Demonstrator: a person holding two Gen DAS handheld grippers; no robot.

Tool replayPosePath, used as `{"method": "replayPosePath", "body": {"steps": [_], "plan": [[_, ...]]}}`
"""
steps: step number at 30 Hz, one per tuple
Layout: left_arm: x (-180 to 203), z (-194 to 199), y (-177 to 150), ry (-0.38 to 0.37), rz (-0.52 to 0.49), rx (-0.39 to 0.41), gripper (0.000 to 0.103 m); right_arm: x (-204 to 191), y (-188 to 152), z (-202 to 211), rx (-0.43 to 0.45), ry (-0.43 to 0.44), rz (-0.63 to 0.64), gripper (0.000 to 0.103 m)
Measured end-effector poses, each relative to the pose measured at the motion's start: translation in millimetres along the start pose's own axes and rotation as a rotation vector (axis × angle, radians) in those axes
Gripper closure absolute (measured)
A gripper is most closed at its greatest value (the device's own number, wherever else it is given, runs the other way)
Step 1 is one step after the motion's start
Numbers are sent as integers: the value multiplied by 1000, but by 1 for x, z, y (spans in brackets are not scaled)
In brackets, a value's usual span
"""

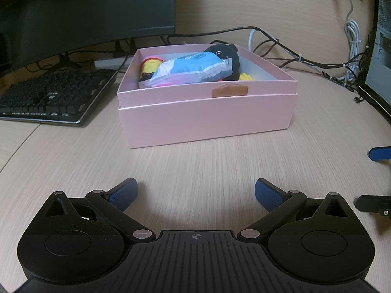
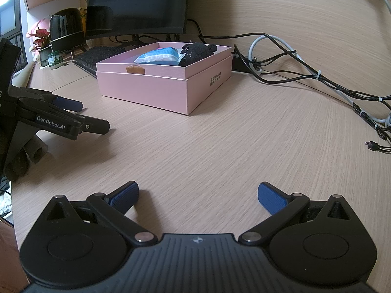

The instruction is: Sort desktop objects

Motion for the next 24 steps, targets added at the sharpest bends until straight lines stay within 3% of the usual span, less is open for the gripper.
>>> {"method": "replayPosePath", "body": {"steps": [24], "plan": [[-1, 2, -1, -12, -8, 0, 0, 0, 0, 0, 0, 0, 0, 0]]}}
Point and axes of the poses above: each gripper's, at about its wrist camera, not at the fingertips, and z roughly against the way its jaws point, x to its right, y to its top, the point moved 2 cm from there along -z, roughly the way its jaws point, and after that the axes turned 3 degrees about z, right-handed, at the moved point
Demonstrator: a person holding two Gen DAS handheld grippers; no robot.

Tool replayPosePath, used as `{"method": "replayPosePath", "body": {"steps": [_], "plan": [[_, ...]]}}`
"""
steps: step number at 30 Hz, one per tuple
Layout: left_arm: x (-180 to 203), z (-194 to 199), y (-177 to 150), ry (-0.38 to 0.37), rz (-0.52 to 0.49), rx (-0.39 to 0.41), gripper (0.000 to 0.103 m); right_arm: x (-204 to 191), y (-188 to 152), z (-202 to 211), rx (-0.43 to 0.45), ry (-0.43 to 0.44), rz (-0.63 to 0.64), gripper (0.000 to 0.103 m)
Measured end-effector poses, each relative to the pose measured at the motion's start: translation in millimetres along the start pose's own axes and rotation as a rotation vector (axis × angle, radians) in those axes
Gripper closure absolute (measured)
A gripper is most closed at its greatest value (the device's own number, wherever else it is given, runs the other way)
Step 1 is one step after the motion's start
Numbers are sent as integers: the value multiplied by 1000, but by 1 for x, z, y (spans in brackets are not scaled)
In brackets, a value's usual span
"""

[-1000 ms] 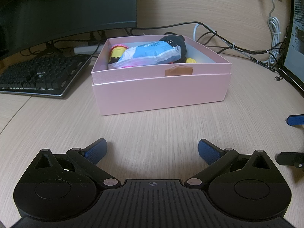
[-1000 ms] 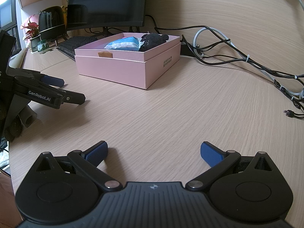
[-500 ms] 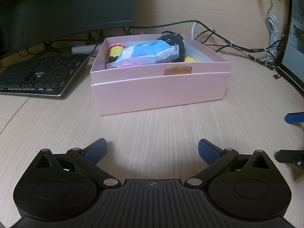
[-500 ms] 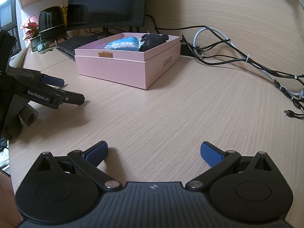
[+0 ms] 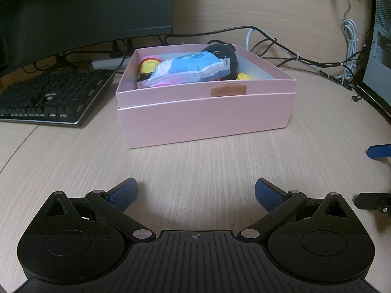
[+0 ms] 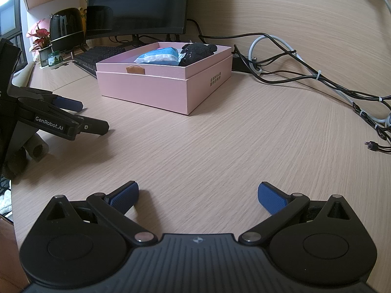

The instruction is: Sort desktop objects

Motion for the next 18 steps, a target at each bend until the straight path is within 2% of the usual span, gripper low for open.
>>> {"method": "replayPosePath", "body": {"steps": [18], "plan": [[-1, 0, 0, -1, 6, 4, 0, 0, 0, 0, 0, 0, 0, 0]]}}
Point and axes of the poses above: each gripper's, at about its wrist camera, not at the fingertips, and z roughly against the way its jaws point, x to its right, y to its top, the point moved 2 cm from there along -z, roughly the way its jaws point, and after that the axes turned 3 degrees about z, right-handed, at the moved point
